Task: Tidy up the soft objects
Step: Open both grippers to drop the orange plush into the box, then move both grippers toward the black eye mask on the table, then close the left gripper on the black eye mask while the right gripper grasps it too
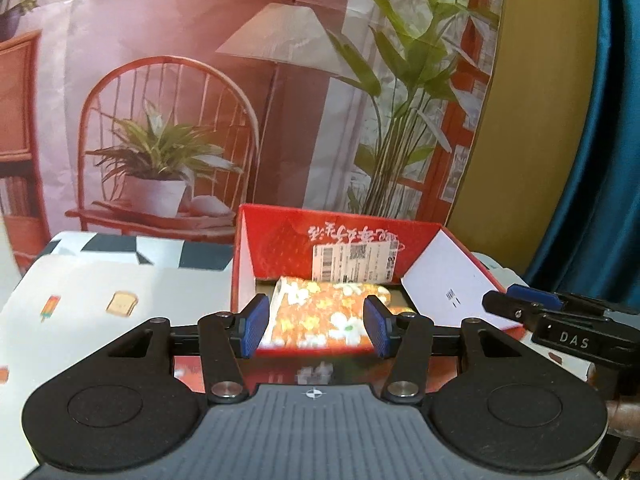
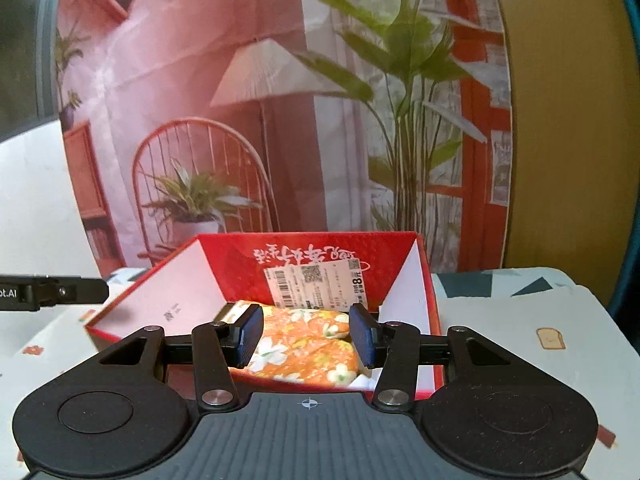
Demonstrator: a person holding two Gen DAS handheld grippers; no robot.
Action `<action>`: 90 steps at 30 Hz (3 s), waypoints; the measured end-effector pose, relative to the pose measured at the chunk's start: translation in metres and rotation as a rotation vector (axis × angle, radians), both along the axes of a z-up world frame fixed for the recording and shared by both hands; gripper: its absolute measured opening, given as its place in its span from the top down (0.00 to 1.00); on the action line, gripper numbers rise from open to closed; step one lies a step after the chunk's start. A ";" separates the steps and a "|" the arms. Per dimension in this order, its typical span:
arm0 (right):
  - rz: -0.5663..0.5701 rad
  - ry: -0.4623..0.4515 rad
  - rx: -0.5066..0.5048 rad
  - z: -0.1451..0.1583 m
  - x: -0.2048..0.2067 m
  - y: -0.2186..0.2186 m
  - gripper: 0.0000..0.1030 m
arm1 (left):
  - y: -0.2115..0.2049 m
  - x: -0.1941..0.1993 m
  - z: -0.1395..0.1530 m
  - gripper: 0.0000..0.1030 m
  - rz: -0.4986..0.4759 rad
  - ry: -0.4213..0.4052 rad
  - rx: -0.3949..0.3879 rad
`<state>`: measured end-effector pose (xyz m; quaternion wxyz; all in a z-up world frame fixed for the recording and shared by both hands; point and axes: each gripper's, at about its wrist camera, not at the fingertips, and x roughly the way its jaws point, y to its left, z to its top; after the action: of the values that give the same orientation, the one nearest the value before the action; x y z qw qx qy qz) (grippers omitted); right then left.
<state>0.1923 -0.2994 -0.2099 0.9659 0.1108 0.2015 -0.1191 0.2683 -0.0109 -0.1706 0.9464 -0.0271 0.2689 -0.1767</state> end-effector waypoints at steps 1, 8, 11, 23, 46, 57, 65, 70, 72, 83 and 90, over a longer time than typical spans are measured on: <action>0.003 -0.009 0.001 0.000 -0.006 0.002 0.57 | 0.003 -0.008 -0.001 0.47 0.002 0.001 -0.001; 0.011 -0.050 0.046 -0.004 -0.046 0.018 0.57 | 0.020 -0.054 -0.018 0.47 0.009 0.017 0.008; 0.014 -0.044 0.072 -0.013 -0.061 0.025 0.57 | 0.031 -0.069 -0.029 0.47 0.051 0.036 -0.021; 0.053 0.047 0.009 -0.061 -0.103 0.076 0.57 | 0.053 -0.102 -0.073 0.47 0.192 0.127 -0.066; 0.083 0.073 0.196 -0.078 -0.083 0.064 0.51 | 0.050 -0.095 -0.097 0.47 0.170 0.190 -0.052; 0.030 0.071 0.372 -0.084 -0.053 0.038 0.51 | 0.052 -0.092 -0.100 0.47 0.171 0.205 -0.067; 0.014 0.078 0.392 -0.090 -0.035 0.027 0.51 | 0.051 -0.090 -0.103 0.47 0.174 0.211 -0.067; 0.022 0.086 0.399 -0.091 -0.020 0.025 0.47 | 0.051 -0.090 -0.105 0.46 0.176 0.214 -0.066; 0.030 0.098 0.377 -0.090 -0.014 0.026 0.43 | 0.051 -0.090 -0.105 0.46 0.176 0.215 -0.067; 0.133 0.150 0.401 -0.087 0.003 0.025 0.50 | 0.055 -0.088 -0.107 0.43 0.204 0.220 -0.093; 0.116 0.117 0.386 -0.074 -0.011 0.023 0.91 | 0.067 -0.087 -0.105 0.43 0.239 0.215 -0.172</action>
<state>0.1809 -0.2763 -0.2841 0.9187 0.2747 0.2823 -0.0287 0.1809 0.0559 -0.2754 0.9207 -0.1584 0.3473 -0.0815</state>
